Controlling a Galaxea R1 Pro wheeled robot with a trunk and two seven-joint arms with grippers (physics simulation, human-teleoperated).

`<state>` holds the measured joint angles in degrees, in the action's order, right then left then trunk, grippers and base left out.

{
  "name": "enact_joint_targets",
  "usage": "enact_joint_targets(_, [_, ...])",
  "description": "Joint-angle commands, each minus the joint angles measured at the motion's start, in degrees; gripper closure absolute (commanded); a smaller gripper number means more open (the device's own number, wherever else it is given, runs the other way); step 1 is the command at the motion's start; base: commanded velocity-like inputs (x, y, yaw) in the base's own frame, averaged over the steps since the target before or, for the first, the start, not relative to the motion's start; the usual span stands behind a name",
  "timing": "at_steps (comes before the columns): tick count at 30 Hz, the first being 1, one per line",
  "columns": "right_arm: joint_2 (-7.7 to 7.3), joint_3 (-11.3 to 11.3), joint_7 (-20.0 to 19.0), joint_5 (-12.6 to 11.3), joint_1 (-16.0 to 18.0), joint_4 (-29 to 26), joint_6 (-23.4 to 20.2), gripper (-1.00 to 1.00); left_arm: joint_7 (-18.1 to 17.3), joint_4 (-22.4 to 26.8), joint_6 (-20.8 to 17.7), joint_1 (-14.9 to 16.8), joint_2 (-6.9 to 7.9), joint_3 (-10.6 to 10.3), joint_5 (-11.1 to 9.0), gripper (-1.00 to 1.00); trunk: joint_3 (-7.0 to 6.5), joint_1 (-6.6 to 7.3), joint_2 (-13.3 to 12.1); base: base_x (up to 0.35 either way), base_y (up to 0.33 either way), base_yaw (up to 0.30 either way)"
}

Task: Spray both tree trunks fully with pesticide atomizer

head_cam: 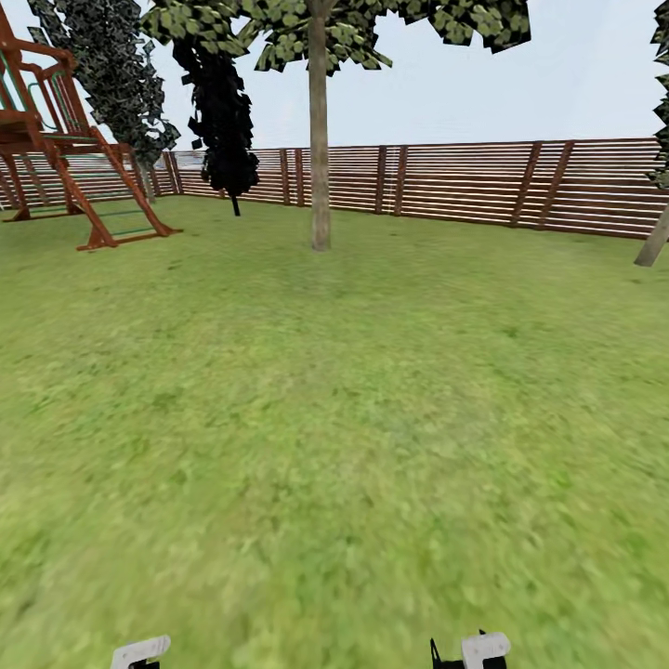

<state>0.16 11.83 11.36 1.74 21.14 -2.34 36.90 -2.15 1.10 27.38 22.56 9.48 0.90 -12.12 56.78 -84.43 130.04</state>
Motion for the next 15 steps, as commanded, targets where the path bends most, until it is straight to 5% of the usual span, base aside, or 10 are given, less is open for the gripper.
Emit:
enact_joint_targets(1, [0.01, 0.46, 0.59, 0.19, 0.04, 0.06, 0.06, -1.0, -0.22, -0.05, 0.14, 0.03, 0.01, 0.07, -0.28, 1.0, 0.05, -0.03, 0.02, 0.337, 0.0, 0.0])
enact_joint_targets(15, [0.01, 0.47, 0.59, 0.19, 0.04, 0.06, 0.1, -1.0, -0.22, -0.05, 0.14, 0.03, 0.0, 0.07, -0.27, 1.0, 0.05, -0.03, 0.02, 0.337, 0.0, 0.0])
